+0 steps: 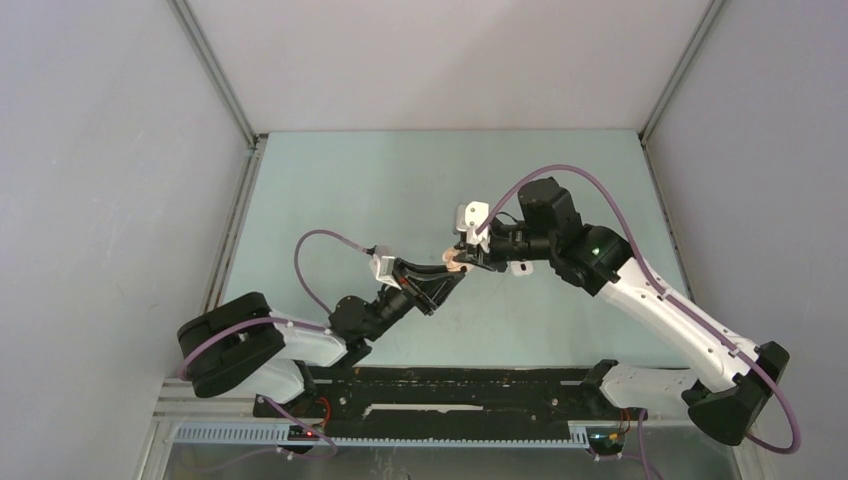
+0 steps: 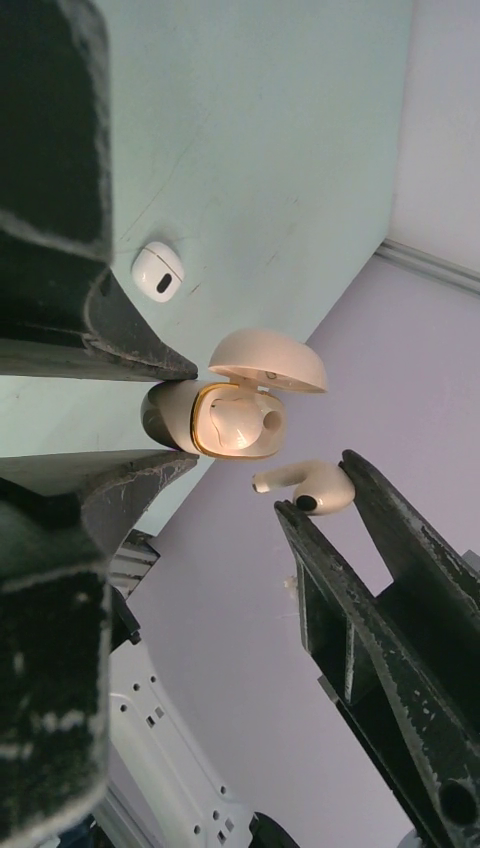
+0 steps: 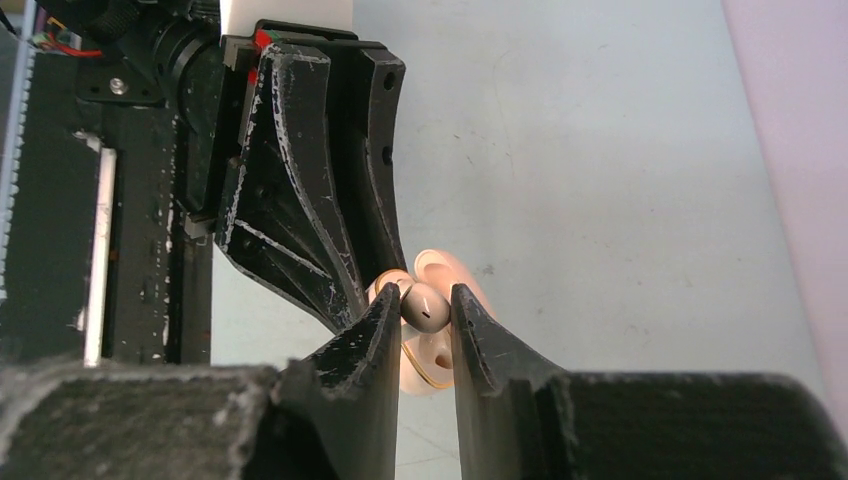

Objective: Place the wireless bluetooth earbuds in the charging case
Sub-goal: Place the earbud in the charging case.

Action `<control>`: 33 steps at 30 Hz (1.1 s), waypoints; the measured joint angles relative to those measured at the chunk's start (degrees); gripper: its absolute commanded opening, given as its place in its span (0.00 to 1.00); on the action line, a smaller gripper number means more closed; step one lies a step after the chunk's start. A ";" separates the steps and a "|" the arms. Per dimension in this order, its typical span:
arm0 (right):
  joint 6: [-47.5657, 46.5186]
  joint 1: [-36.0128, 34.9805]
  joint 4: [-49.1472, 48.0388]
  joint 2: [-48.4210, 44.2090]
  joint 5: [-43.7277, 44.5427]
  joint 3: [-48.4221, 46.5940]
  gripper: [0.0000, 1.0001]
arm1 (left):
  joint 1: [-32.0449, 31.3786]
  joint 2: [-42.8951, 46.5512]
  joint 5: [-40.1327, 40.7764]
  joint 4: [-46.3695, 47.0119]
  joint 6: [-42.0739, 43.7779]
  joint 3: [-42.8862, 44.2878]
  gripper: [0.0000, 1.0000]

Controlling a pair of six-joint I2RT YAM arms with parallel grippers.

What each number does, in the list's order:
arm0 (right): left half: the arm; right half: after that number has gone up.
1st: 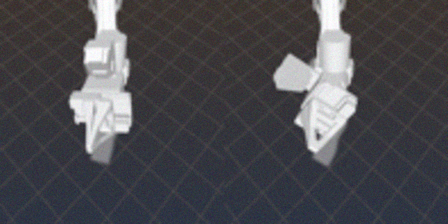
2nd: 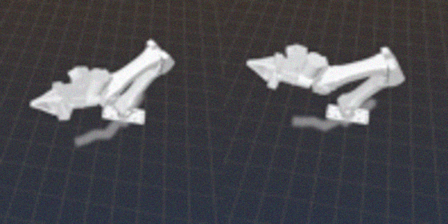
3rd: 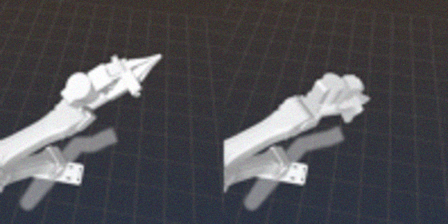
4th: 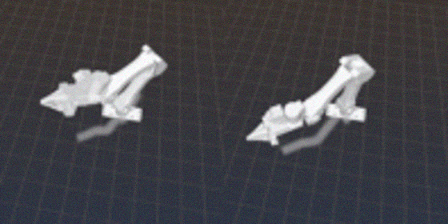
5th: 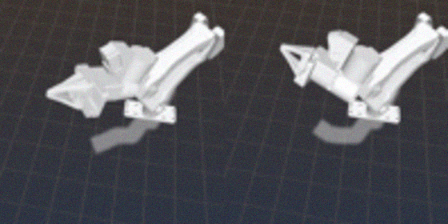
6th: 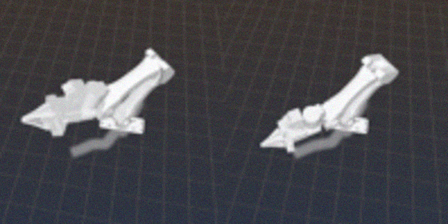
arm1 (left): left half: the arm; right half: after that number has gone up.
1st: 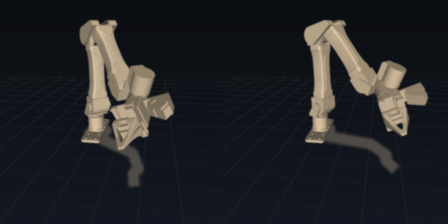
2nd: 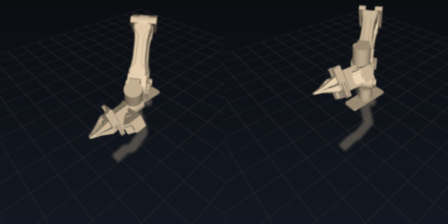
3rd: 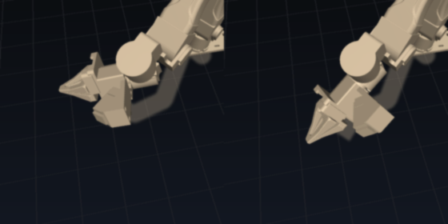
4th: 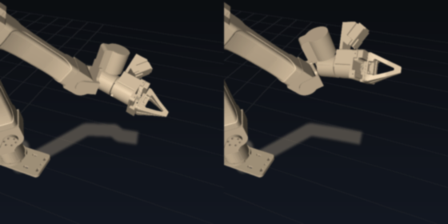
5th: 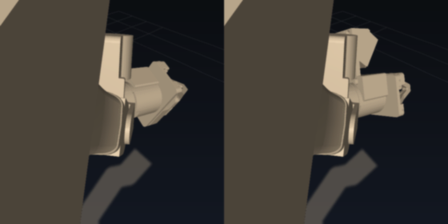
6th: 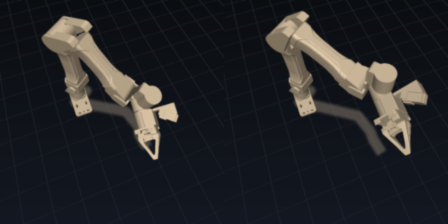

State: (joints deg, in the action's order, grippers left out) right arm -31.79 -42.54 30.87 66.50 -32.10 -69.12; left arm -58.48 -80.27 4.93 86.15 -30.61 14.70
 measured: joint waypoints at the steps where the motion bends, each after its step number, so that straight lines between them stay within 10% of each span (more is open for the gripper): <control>1: -0.42 -0.46 0.00 0.00 0.85 0.00 0.00 | 0.00 -0.13 0.00 0.02 -0.35 0.00 0.00; 33: -8.85 -6.84 -4.85 -2.08 16.65 5.25 0.00 | 0.15 -0.31 0.96 -0.02 -2.64 0.11 0.00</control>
State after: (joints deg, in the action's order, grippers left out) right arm -40.64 -49.39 26.02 64.42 -15.44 -63.88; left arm -58.33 -80.58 5.89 86.13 -33.26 14.81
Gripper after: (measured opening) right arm 0.237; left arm 0.282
